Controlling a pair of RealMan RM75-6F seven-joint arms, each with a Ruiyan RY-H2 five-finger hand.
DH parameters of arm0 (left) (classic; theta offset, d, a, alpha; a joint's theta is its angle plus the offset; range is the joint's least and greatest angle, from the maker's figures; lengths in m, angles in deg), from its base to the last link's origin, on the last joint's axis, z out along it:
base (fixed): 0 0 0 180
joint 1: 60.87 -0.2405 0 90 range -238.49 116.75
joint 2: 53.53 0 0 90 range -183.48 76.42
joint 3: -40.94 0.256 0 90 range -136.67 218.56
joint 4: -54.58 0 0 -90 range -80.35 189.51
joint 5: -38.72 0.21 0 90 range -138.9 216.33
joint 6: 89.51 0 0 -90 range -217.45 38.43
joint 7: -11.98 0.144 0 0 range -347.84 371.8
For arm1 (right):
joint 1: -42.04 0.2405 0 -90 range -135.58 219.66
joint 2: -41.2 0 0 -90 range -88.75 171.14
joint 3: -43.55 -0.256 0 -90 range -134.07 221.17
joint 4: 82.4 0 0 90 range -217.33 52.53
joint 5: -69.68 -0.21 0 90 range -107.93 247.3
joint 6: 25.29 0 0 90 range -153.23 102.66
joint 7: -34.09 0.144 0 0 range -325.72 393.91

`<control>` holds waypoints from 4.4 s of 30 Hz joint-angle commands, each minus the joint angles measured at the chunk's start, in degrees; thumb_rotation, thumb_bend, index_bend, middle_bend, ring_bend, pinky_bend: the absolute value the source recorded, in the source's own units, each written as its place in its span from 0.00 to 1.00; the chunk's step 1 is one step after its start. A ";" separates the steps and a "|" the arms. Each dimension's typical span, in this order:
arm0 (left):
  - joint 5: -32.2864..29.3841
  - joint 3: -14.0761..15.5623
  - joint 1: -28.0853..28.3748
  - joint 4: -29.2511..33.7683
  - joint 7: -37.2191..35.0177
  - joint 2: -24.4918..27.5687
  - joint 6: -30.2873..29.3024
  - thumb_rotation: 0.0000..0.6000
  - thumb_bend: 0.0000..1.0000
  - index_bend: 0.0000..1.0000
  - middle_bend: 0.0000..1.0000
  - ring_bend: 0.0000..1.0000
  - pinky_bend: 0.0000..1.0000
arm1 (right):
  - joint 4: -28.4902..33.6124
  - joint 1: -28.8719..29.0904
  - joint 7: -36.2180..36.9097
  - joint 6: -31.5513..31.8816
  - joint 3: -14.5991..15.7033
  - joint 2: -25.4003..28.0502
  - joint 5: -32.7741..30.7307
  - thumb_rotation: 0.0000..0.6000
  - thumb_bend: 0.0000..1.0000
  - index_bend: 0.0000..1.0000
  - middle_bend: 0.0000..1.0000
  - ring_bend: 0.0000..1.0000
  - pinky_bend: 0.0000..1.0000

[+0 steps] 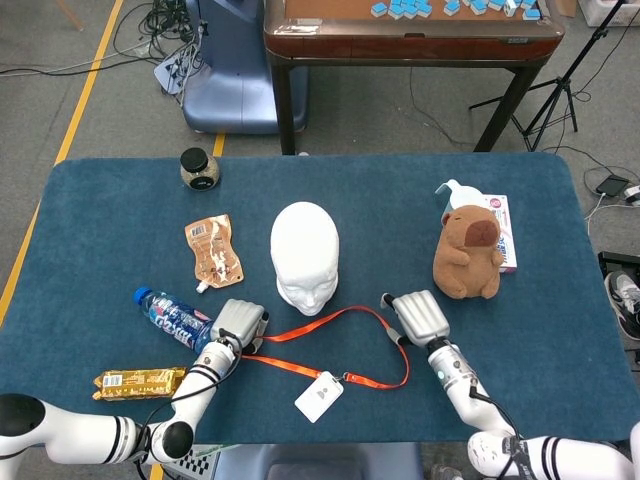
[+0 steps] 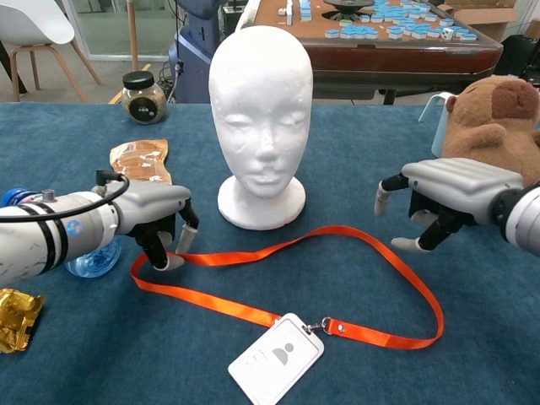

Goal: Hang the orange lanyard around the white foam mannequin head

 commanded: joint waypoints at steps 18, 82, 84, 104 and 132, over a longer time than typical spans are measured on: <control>-0.04 0.34 -0.59 0.16 0.07 -0.15 -0.56 1.00 0.33 0.61 0.97 0.97 0.93 | -8.47 7.71 -4.50 -1.58 -1.49 -9.09 -9.07 1.00 0.36 0.41 0.94 0.98 0.92; 24.11 -6.18 -8.09 29.17 -15.80 25.01 -8.25 1.00 0.33 0.60 0.96 0.97 0.93 | 17.65 -1.50 15.30 19.03 -0.13 12.39 18.31 1.00 0.46 0.61 0.98 0.99 0.92; 22.69 -7.27 -7.44 28.51 -15.25 25.17 -8.17 1.00 0.33 0.60 0.96 0.97 0.93 | 17.39 -1.20 15.22 18.88 -1.15 12.13 17.58 1.00 0.46 0.61 0.98 0.99 0.92; 8.49 -14.42 -2.56 19.84 -16.15 25.57 -5.85 1.00 0.33 0.61 0.96 0.97 0.92 | 11.44 6.10 8.86 16.79 -11.91 3.99 6.33 1.00 0.46 0.61 0.98 0.99 0.92; -6.48 -19.10 8.90 5.98 -11.53 20.04 -3.18 1.00 0.33 0.59 0.95 0.95 0.92 | 0.08 14.11 5.54 15.23 -19.17 -0.15 -6.01 1.00 0.46 0.61 0.98 0.99 0.92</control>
